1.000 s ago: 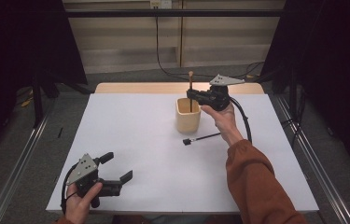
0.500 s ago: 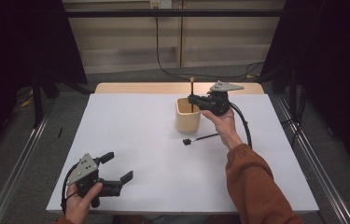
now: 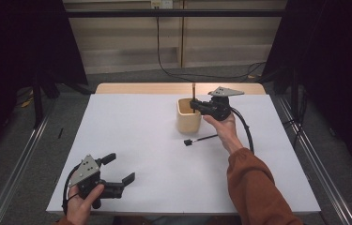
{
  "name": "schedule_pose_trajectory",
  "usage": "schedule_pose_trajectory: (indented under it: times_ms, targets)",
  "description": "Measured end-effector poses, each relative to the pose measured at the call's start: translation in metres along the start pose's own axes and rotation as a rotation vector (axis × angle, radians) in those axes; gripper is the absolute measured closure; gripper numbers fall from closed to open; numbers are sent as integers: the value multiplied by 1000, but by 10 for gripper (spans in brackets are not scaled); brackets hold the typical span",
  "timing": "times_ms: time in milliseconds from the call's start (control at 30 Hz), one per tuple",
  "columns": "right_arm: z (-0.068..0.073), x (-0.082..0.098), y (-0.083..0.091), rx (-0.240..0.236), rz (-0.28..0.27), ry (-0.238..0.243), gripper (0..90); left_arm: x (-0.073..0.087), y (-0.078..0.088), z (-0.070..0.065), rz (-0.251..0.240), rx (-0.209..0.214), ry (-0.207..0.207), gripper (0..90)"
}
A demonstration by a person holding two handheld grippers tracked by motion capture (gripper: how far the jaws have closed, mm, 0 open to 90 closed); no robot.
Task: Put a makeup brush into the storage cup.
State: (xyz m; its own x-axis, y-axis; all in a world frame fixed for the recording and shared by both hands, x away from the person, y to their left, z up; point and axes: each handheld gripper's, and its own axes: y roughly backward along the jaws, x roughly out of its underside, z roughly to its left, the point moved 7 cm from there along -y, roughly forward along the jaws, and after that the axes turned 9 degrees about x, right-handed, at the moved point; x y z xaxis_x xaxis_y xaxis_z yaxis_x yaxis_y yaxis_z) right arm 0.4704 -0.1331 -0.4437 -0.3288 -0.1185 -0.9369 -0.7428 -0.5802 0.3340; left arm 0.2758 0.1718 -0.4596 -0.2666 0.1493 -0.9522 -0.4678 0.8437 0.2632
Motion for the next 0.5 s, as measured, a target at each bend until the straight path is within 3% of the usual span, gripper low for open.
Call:
schedule_pose_trajectory:
  times_ms: [200,267,300,433,500]
  targets:
    - [1,-2,2,-8,-4,-1,801,0,0,0,1,0,-1,21]
    - [-1,-1,3,-1,5,-17,698,0,0,0,3,1,-2,21]
    - [-1,-1,3,-1,5,-17,698,0,0,-1,4,1,-1,21]
    - [-1,-3,5,-1,-7,-34,468,1,-1,0,9,4,-4,21]
    - [0,-4,5,-1,-10,-31,427,1,-1,0,9,4,-4,21]
